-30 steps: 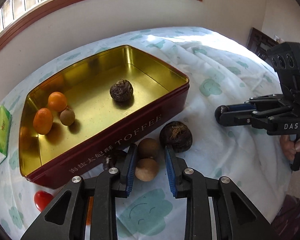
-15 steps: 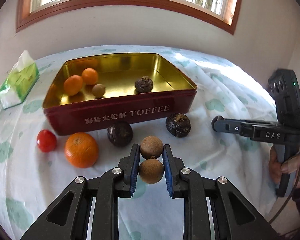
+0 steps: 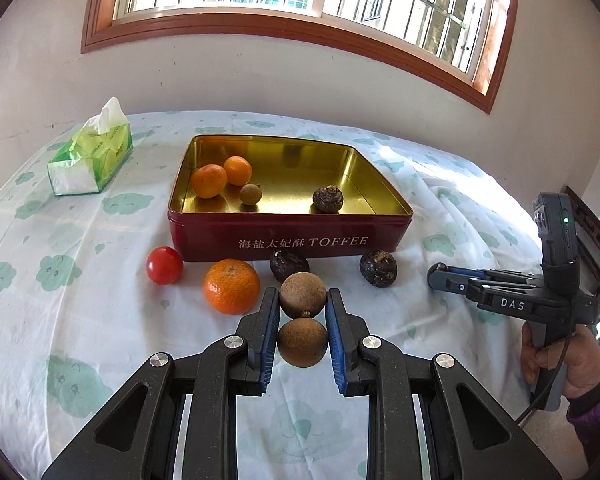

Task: Organize fruits
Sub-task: 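Grasp two stacked brown longans in front of the tin with the left tool, then carry the longans and the dark fruit toward the red tin with both tools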

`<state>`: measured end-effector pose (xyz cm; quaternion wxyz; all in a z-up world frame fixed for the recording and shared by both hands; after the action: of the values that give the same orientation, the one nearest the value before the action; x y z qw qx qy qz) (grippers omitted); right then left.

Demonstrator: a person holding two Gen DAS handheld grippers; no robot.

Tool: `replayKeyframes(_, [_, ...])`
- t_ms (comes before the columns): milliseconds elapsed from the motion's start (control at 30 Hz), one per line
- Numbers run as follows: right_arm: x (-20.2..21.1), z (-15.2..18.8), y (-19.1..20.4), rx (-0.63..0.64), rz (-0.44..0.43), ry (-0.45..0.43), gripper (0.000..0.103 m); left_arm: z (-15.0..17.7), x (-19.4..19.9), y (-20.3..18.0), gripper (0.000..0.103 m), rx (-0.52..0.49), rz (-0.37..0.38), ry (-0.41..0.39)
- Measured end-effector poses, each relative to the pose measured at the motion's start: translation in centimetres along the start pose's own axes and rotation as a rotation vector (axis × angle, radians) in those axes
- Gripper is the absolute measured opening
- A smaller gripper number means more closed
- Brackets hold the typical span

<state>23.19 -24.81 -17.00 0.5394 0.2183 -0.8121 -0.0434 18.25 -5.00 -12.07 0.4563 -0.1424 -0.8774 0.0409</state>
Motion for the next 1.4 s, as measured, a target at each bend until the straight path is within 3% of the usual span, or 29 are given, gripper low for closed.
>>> replayKeyframes(367, [-0.1,-0.1,0.3,0.02,0.041,0.003,0.025,0.6,2.6,0.1,0.024,-0.026,-0.084,-0.047])
replayKeyframes(700, [0.1,0.2,0.5,0.009,0.086,-0.008,0.024,0.9,4.0,0.6,0.024,-0.022,-0.117,-0.057])
replayKeyframes(1067, [1.9,2.1,2.6,-0.001,0.026,-0.051,0.024,1.3,4.2,0.9,0.024,-0.022,-0.141,-0.056])
replayKeyframes(1400, [5.8,1.9,7.2,0.083,-0.024,-0.123,0.024,1.3,4.5,0.5,0.024,-0.034,-0.15,-0.063])
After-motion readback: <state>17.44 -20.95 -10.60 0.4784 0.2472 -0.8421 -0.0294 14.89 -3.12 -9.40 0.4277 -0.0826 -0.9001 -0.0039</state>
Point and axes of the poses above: each gripper's, at about its wrist camera, not at the fingertips, and x roughly against the way its jaws point, y to its left, z to its underside, the point moved 8 cm from there along -x, roughly the way its jaws point, and after that the axes turned 14 degrees about y, right-handed, at the moved point
